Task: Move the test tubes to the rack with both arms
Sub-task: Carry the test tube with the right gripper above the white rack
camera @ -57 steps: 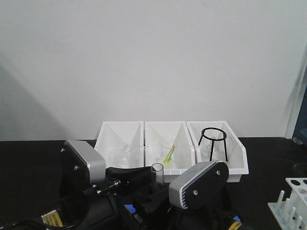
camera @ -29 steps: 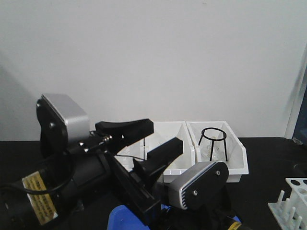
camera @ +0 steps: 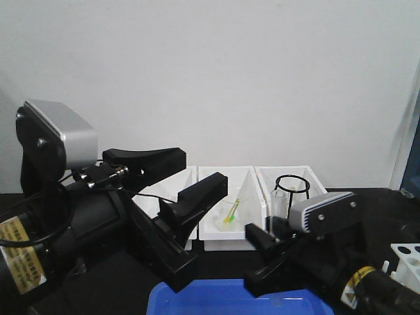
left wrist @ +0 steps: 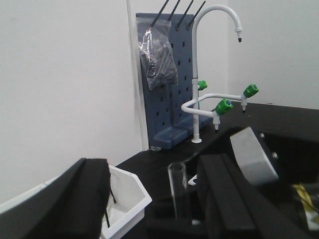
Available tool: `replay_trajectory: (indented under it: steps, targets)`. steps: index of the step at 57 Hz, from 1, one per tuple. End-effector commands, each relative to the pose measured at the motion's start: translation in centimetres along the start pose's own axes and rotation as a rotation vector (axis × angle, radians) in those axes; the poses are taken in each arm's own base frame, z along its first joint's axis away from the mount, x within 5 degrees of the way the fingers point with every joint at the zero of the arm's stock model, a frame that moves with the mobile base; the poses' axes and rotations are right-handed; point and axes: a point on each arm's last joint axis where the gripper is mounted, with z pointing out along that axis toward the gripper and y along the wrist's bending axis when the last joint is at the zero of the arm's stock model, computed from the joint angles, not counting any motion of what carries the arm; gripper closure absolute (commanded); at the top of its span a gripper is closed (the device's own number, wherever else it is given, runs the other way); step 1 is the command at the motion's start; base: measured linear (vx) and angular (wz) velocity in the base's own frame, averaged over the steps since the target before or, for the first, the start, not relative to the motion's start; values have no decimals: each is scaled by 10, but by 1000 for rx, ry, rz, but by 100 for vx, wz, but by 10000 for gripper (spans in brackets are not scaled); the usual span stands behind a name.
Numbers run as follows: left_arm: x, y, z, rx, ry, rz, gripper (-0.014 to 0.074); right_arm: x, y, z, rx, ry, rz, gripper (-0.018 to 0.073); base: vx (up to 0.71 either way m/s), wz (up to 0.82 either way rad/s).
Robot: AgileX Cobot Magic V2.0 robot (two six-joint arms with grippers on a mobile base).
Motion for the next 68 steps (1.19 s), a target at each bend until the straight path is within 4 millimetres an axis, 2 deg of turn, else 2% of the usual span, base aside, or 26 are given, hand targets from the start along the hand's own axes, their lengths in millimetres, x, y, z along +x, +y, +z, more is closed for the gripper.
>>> replay_trajectory:
  steps: [1, 9, 17, 30, 37, 47, 68]
  targets:
    - [-25, -3, -7, 19, -104, -13, 97, -31, -25, -8, 79, -163, -30, 566, 0, 0]
    - [-24, -3, -7, 15, -96, -13, 97, -37, -67, -22, 219, -181, -80, 566, 0, 0]
    - [-24, -3, -7, 15, -96, -13, 97, -43, -111, -45, 398, -199, -89, 566, 0, 0]
    - [-24, -3, -7, 15, -96, -13, 97, -42, -164, -79, 627, -210, -50, 566, 0, 0]
    - [-24, -3, -7, 15, -95, -13, 97, -36, -180, -92, 695, -250, -33, 566, 0, 0]
    - [-23, -3, -7, 13, -91, -13, 97, -13, -195, -99, 742, -317, -19, 566, 0, 0]
    - [-16, 0, -5, -18, -15, -14, 97, 16, -208, -78, 690, -299, 15, 566, 0, 0]
